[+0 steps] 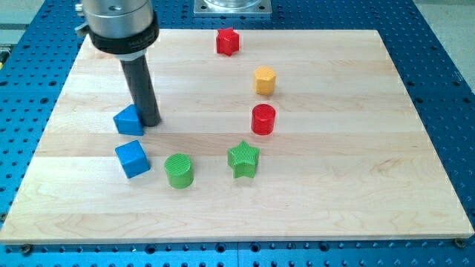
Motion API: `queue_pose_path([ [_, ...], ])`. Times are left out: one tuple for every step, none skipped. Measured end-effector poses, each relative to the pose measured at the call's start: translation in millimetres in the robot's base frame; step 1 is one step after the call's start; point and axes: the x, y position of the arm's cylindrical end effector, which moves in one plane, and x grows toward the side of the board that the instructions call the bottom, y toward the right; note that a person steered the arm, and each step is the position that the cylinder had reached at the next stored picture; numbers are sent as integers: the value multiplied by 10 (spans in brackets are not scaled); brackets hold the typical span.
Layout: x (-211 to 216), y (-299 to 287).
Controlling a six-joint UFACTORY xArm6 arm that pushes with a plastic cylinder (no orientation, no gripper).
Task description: Slide the heart to the top right of the triangle
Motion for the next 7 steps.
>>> queue_pose_path([
  [-175, -40],
  [-942, 78],
  [-1676, 179],
  [-2334, 255],
  [-2418, 80],
  [-2422, -307],
  [-2423, -561],
])
